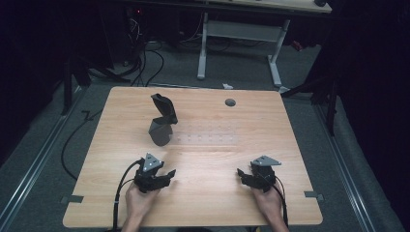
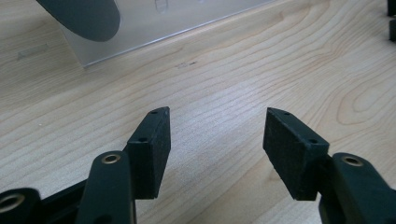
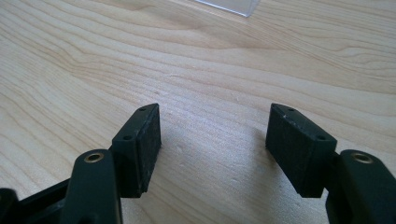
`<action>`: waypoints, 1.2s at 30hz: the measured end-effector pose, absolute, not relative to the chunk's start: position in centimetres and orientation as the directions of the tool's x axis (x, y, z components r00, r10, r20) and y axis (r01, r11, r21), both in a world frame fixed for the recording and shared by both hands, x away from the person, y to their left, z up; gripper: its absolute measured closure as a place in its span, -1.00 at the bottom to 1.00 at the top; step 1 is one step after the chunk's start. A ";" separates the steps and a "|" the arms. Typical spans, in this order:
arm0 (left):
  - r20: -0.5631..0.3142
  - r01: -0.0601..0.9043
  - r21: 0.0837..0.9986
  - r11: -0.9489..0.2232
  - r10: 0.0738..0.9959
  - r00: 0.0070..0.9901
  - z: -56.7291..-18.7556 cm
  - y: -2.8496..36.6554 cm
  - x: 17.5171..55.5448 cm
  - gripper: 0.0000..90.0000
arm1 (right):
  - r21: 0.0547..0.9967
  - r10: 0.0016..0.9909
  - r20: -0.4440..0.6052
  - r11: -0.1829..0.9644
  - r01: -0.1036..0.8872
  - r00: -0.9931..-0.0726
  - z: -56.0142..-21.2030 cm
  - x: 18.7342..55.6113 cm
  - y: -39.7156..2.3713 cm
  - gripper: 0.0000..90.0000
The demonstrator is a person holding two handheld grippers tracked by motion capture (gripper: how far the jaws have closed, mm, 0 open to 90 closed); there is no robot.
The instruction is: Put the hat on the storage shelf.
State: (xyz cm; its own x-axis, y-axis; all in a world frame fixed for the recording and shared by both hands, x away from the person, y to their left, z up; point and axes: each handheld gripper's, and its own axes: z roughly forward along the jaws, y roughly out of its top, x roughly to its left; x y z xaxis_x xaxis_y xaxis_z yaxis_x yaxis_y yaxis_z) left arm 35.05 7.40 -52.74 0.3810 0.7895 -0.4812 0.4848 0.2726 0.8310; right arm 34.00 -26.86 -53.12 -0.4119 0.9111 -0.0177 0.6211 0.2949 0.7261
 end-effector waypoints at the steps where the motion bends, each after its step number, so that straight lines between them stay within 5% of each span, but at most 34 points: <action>1: -0.479 0.484 0.832 0.270 0.791 0.381 -52.9 7.3 35.1 -0.07 | 0.726 0.911 -0.017 0.294 0.622 -0.411 -53.1 34.0 -26.8 -0.20; 23: -0.400 0.477 0.857 0.196 0.837 0.374 -54.6 6.0 35.6 -0.12 | 0.726 0.911 -0.019 0.296 0.621 -0.412 -53.1 34.0 -26.8 -0.20; 36: -0.401 0.492 0.849 0.192 0.841 0.364 -54.6 5.9 35.6 -0.45 | 0.726 0.911 -0.019 0.295 0.621 -0.411 -53.1 34.0 -26.8 -0.20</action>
State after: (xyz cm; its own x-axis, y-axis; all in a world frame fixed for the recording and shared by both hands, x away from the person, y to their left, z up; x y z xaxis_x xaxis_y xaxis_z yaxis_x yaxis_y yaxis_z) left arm 35.64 5.93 -54.64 0.3643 0.8408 -0.4005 0.4918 0.1915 0.8494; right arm 33.99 -26.84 -53.12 -0.4113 0.9113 -0.0186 0.6215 0.2953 0.7256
